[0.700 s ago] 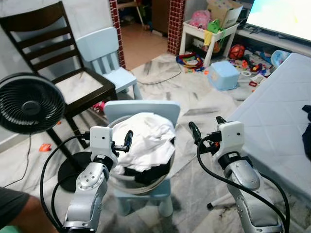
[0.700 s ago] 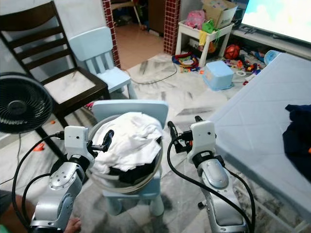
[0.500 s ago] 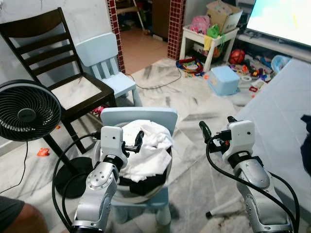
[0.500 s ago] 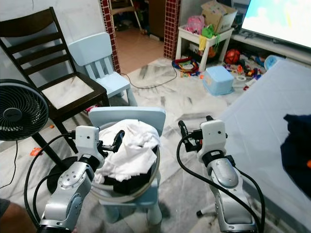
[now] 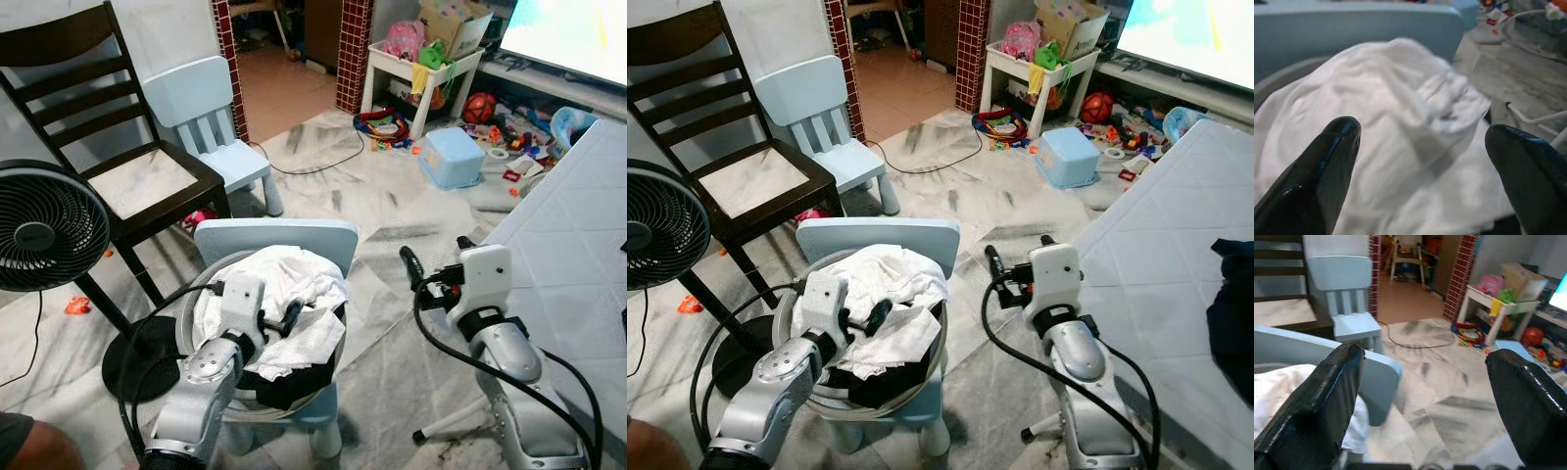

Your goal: Hang hanger

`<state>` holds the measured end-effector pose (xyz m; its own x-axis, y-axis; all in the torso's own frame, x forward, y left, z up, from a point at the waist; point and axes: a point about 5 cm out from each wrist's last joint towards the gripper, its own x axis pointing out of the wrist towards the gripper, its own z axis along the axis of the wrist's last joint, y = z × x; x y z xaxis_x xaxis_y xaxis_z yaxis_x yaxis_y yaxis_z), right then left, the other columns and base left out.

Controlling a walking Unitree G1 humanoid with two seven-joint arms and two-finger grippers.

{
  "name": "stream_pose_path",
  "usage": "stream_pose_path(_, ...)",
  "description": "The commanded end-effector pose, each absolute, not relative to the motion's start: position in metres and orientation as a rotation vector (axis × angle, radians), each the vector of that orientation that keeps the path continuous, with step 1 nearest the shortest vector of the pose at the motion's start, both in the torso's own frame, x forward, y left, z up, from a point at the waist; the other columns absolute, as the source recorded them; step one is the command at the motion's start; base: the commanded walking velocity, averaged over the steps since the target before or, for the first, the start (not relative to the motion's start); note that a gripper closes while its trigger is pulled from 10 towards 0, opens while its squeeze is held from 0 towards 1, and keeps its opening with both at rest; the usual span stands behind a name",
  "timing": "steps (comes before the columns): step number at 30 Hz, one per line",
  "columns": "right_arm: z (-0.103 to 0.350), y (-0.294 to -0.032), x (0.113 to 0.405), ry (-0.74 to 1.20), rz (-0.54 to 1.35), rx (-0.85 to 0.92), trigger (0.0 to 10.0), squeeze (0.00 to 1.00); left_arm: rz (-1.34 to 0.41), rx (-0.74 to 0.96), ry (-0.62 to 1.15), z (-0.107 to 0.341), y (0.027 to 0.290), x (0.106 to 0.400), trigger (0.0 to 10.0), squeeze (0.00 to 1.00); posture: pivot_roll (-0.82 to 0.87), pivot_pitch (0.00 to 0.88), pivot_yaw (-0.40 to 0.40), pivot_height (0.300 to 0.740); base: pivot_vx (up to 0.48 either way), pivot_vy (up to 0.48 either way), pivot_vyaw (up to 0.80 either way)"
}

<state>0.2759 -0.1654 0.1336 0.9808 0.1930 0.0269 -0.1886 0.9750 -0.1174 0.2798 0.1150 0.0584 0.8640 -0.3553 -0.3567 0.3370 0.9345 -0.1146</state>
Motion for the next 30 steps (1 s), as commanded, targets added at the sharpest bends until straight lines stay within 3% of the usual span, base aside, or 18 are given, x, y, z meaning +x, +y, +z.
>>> stream_pose_path(1, 0.140, -0.169, 0.275, -0.040, 0.178, -0.097, 10.0, 0.00, -0.373, -0.037, 0.391, 0.060, 0.112, 0.287, 10.0, 0.00, -0.06, 0.126, -0.036, 0.740, 0.000, 0.000, 0.00)
stream_pose_path(5, 0.150, -0.176, 0.271, -0.046, 0.191, -0.123, 10.0, 0.00, -0.350, -0.036, 0.408, 0.058, 0.110, 0.304, 10.0, 0.00, -0.11, 0.136, -0.046, 0.740, 0.000, 0.000, 0.00)
stream_pose_path(8, 0.153, -0.175, 0.260, -0.001, 0.304, -0.122, 10.0, 0.00, -0.321, -0.040, 0.420, 0.057, 0.118, 0.313, 10.0, 0.00, -0.13, 0.140, -0.055, 0.740, 0.000, 0.000, 0.00)
stream_pose_path(12, 0.151, -0.175, 0.232, 0.107, 0.497, -0.166, 10.0, 0.00, -0.320, -0.048, 0.427, 0.053, 0.119, 0.318, 10.0, 0.00, -0.15, 0.151, -0.070, 0.740, 0.000, 0.000, 0.00)
stream_pose_path(19, 0.157, -0.176, 0.209, 0.167, 0.593, -0.210, 10.0, 0.00, -0.368, -0.042, 0.431, 0.044, 0.108, 0.317, 10.0, 0.00, -0.23, 0.181, -0.114, 0.740, 0.000, 0.000, 0.00)
stream_pose_path(20, 0.157, -0.175, 0.206, 0.177, 0.611, -0.214, 10.0, 0.00, -0.365, -0.040, 0.429, 0.044, 0.107, 0.318, 7.7, 0.00, -0.24, 0.185, -0.119, 0.740, 0.000, 0.000, 0.00)
stream_pose_path(21, 0.158, -0.175, 0.204, 0.188, 0.625, -0.216, 10.0, 0.00, -0.363, -0.038, 0.426, 0.043, 0.107, 0.318, 7.7, 0.00, -0.24, 0.186, -0.120, 0.740, 0.000, 0.000, 0.00)
stream_pose_path(22, 0.158, -0.175, 0.199, 0.210, 0.657, -0.229, 10.0, 0.00, -0.367, -0.041, 0.420, 0.043, 0.105, 0.320, 0.0, 0.00, -0.25, 0.186, -0.129, 0.740, 0.000, 0.000, 0.00)
stream_pose_path(30, 0.152, -0.192, 0.195, 0.289, 0.623, -0.282, 10.0, 0.00, -0.367, -0.027, 0.372, 0.046, 0.103, 0.327, 0.0, 0.00, -0.26, 0.182, -0.146, 0.740, 0.000, 0.000, 0.00)
